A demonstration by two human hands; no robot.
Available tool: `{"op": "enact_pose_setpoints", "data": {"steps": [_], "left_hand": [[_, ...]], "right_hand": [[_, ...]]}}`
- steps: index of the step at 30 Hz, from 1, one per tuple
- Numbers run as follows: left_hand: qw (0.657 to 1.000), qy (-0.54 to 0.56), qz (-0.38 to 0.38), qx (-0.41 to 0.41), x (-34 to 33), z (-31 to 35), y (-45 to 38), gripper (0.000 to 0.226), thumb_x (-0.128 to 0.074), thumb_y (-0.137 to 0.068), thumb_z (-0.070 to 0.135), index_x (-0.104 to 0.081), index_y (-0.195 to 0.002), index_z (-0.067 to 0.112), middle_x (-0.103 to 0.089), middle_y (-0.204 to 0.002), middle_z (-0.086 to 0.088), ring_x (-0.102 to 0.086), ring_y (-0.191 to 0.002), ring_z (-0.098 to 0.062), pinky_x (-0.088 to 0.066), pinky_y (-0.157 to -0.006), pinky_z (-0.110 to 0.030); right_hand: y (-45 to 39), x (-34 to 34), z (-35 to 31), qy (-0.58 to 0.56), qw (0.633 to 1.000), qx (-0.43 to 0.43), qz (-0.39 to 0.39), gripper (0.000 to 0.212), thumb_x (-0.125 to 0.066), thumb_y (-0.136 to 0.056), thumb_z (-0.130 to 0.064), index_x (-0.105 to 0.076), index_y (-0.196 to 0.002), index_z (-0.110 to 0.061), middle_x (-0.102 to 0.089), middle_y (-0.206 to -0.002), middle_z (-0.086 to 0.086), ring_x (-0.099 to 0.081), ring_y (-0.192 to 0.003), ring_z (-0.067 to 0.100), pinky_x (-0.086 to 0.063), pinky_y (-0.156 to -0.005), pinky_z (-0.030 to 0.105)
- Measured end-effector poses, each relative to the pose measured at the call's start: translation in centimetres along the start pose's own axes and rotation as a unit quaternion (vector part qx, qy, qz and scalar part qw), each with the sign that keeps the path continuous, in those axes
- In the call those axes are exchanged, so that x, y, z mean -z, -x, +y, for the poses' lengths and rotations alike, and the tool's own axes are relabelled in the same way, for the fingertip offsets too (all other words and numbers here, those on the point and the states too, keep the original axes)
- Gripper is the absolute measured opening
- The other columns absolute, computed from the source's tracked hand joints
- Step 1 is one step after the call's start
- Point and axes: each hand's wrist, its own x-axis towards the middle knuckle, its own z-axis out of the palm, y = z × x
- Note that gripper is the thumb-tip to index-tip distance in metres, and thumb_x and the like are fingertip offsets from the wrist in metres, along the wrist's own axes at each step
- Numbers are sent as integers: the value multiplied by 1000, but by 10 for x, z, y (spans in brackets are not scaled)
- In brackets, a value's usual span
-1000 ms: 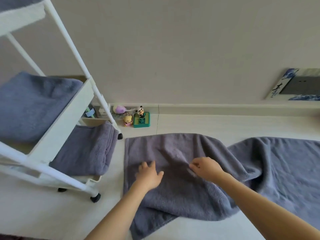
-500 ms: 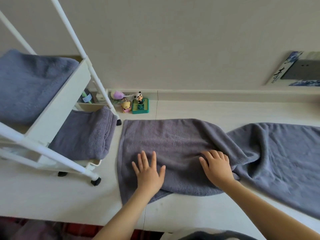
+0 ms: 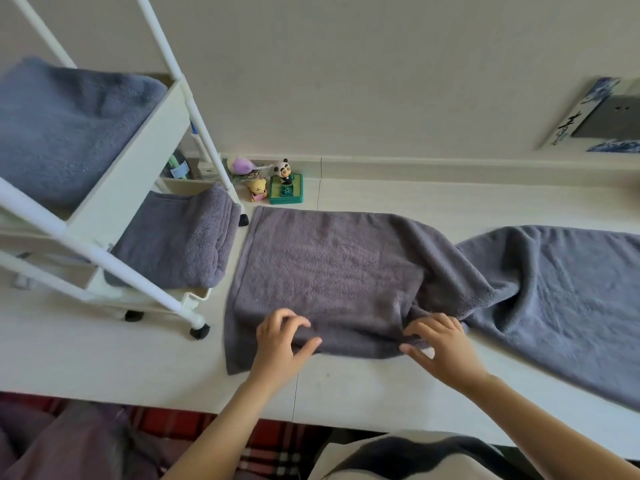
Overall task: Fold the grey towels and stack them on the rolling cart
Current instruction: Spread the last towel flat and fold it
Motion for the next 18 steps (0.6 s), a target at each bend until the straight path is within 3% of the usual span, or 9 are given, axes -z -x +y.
{"op": "enact_pose_setpoints", "data": {"steps": [2, 4, 7, 9, 11, 13, 15, 18], "left_hand": [[999, 14, -33, -10, -5, 1, 12, 33, -61, -69, 54, -57, -95, 35, -49, -100, 15, -48, -95, -7, -30, -83, -24], [999, 0, -37, -24, -10, -3, 15, 32, -62, -69, 53, -60, -97, 36, -48, -101, 18, -48, -93, -7, -31, -86, -25], [999, 30, -12, 3, -10, -6, 3, 23, -62, -70, 49, -68, -82, 31, -55, -89, 14, -50, -80, -5, -44, -77, -34], [998, 40, -29, 32, -3, -2, -9, 29, -61, -68, 51, -73, -72, 25, -62, -81, 9, -55, -74, -9, -49, -73, -38], [995, 51, -55, 64, 11, 6, -19, 38, -64, -70, 50, -75, -77, 14, -67, -86, -1, -62, -81, -19, -49, -81, -36], [991, 64, -81, 84, 26, 8, -29, 27, -72, -79, 32, -74, -85, 6, -65, -98, -6, -62, -94, -22, -45, -91, -31], [989, 66, -103, 79, 35, 6, -33, 16, -68, -85, 20, -72, -89, 5, -62, -107, -5, -59, -103, -20, -40, -96, -26], [988, 22, -136, 70, 49, 6, -35, 17, -61, -91, 24, -69, -88, 10, -57, -117, 0, -50, -113, -17, -29, -99, -20]], "right_hand": [[8, -5, 5, 25, 999, 24, -35, 41, -49, -77, -68, -64, -94, -33, -66, -109, -9, -51, -109, 16, -36, -96, 31], [11, -12, 8, 54, 997, 36, -44, 33, -56, -72, -61, -60, -95, -37, -64, -115, -5, -48, -112, 20, -36, -98, 36], [4, -12, 2, 34, 999, -4, 9, 19, -75, -64, -36, -65, -79, -30, -65, -92, -3, -47, -93, 21, -45, -77, 39], [-5, -6, -2, 38, 998, -34, 40, 11, -72, -61, -33, -69, -67, -24, -60, -78, -3, -45, -82, 21, -43, -68, 37], [-13, 7, -9, 10, 996, -62, 57, 11, -67, -65, -30, -70, -66, -19, -60, -77, -1, -50, -78, 27, -42, -70, 38], [-23, 25, -17, -36, 996, -67, 56, 10, -67, -76, -23, -69, -73, -14, -63, -79, 2, -55, -79, 29, -43, -73, 38], [-25, 44, -29, -61, 995, -75, -3, 10, -62, -87, -21, -63, -80, -13, -65, -78, 1, -57, -78, 26, -44, -71, 35], [-26, 59, -45, -77, 987, -90, -111, 17, -53, -93, -30, -56, -82, -17, -62, -75, -4, -56, -72, 18, -44, -67, 30]]}}
